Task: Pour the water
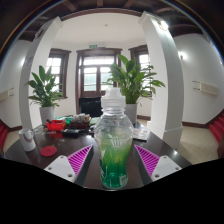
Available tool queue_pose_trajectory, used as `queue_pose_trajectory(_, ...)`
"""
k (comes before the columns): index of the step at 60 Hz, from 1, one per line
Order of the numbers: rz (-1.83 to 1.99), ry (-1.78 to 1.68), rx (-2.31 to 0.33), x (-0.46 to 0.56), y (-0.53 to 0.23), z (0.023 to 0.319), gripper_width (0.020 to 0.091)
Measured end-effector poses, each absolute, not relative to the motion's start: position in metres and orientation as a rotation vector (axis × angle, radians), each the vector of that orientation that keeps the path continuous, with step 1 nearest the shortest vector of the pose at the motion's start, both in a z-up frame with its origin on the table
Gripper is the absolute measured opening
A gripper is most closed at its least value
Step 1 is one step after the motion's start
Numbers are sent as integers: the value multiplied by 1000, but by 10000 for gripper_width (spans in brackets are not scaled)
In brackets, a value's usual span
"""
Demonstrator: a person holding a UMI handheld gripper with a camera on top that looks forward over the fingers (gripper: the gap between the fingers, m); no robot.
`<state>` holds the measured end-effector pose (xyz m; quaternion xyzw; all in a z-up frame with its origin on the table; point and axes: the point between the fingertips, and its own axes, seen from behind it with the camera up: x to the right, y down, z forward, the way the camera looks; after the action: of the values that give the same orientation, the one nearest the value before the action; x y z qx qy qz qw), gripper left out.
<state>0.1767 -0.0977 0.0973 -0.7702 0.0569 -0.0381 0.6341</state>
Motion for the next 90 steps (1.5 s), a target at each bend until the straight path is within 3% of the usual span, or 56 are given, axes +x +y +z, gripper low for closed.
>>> queue_pose_trajectory(6, -90, 127, -1742, 181, -79, 98, 667)
queue_pose_trajectory(9, -95, 120, -1745, 182, -72, 95, 547)
queue_pose_trajectory(14, -100, 122, -1732, 182, -69, 96, 493)
queue_pose_trajectory(20, -129, 83, -1719, 177, -71, 100, 348)
queue_pose_trajectory(23, -146, 75, -1717, 177, -71, 101, 340)
queue_pose_trajectory(24, -149, 68, -1720, 177, -65, 101, 298)
queue_pose_trajectory(37, -307, -76, -1744, 159, -61, 107, 294)
queue_pose_trajectory(52, -742, -721, -1639, 59, -13, 130, 294)
queue_pose_trajectory(78, -1406, -1446, -998, -101, 58, 190, 296)
queue_pose_trajectory(80, -1448, -1478, -933, -110, 60, 193, 321)
queue_pose_trajectory(90, -1598, -1630, -726, -142, 67, 192, 321)
